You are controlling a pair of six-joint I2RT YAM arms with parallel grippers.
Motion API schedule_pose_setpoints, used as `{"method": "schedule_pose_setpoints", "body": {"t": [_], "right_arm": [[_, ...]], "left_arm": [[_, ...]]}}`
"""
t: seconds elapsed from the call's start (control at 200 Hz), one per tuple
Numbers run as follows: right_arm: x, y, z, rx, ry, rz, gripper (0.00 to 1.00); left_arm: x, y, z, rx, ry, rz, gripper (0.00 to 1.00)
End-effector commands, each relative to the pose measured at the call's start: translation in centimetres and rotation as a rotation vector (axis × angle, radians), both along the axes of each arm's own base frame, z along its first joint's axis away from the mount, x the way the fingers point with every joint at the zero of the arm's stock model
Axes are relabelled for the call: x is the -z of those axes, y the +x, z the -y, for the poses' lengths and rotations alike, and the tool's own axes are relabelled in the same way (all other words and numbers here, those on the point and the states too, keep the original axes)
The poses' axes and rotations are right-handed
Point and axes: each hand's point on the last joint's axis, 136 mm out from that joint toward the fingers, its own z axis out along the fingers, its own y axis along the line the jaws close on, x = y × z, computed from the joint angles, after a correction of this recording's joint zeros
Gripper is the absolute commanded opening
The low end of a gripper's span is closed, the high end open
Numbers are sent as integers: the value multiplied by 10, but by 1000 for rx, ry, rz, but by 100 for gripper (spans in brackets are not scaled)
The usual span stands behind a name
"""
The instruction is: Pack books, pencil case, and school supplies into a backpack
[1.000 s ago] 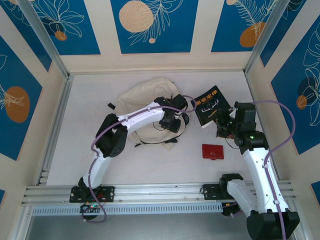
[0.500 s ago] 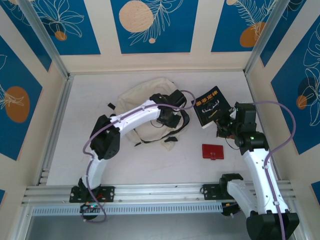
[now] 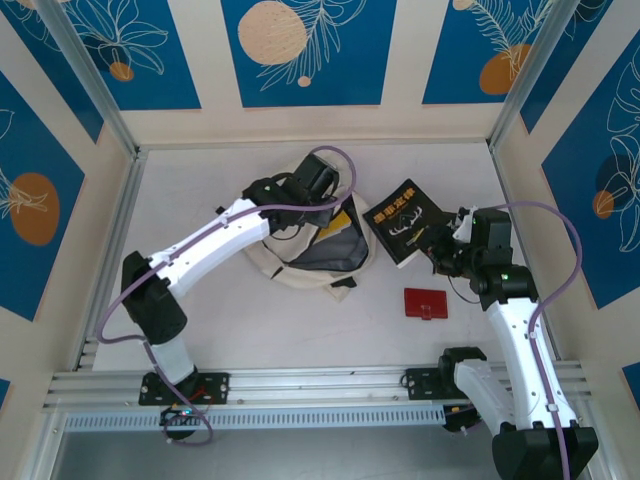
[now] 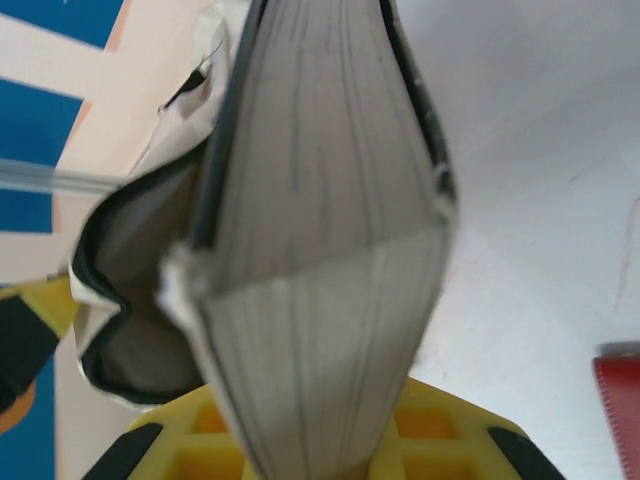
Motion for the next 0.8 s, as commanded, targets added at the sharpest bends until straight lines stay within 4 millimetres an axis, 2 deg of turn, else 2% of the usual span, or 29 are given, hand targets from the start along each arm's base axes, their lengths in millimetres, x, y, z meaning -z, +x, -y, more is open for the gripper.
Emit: {"method": "schedule_pose_setpoints", "body": {"t": [0.0,0.225,0.44,0.59,0.795], "right_arm": [[-24,-10,-26,-149,90,90,0],[-8,-17,-45,-204,172,15,0],[4,-9,-73,-284,219,-39,0],[11,9,-87,-281,236,-55,0],[18,44,-104,-194,282,-34,0]], "left_arm": [[-37,15,12,-1,-94,119,0],[-31,20,37,52,-131,72,0],[-32,18,42,73,-152,61,0],[-33,15,42,78,-158,56,0],[-41,14,31,28,-173,71,0]]}}
